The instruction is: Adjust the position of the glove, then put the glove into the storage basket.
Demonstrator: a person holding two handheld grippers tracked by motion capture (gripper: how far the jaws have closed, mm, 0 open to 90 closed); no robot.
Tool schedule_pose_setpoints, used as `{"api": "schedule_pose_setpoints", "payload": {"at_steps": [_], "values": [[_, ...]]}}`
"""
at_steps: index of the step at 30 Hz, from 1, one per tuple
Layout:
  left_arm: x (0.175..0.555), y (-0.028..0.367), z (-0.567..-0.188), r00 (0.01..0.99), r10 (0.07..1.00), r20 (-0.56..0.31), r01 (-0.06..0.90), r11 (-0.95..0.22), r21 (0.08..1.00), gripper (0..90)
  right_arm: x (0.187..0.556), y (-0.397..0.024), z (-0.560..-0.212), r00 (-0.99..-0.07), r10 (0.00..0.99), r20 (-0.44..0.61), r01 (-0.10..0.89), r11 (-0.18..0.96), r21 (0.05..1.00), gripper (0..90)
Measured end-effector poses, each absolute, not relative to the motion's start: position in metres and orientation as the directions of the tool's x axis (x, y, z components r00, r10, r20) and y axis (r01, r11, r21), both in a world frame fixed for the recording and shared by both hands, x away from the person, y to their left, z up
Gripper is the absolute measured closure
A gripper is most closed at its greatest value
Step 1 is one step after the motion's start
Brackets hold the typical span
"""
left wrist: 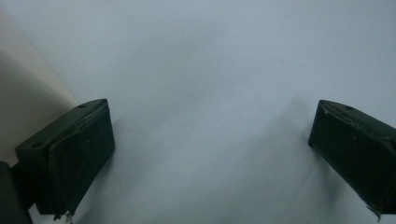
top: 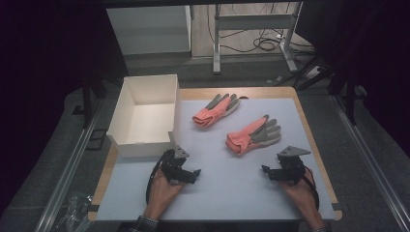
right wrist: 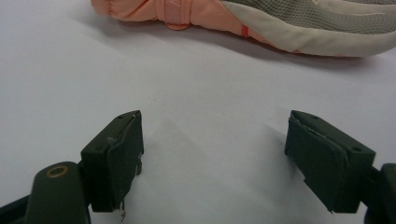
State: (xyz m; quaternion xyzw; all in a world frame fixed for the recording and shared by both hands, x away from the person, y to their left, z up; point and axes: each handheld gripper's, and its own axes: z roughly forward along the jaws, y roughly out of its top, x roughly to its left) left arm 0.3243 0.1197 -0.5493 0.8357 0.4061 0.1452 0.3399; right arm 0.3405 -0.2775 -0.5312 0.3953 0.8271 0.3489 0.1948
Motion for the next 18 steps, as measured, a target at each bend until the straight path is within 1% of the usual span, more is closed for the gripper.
{"api": "schedule_pose_setpoints", "payload": {"at_steps": [8,14,18], "values": [[0.3243,0.1193,-0.5491,0.625,0.779,-0.036,0.585,-0.438,0.683,0.4,0.3409,-0.2776,-0.5309,-0.612,0.789,-0.044,0.521,0.445,0.729,19.5],[0.3241,0.1191,-0.5492,0.625,0.78,-0.035,0.585,-0.438,0.683,0.5,0.3409,-0.2757,-0.5312,-0.624,0.78,-0.045,0.524,0.46,0.716,11.3],[0.3242,0.1192,-0.5491,0.625,0.78,-0.036,0.585,-0.438,0.683,0.5,0.3412,-0.2752,-0.5313,-0.623,0.781,-0.046,0.527,0.463,0.712,10.1]]}}
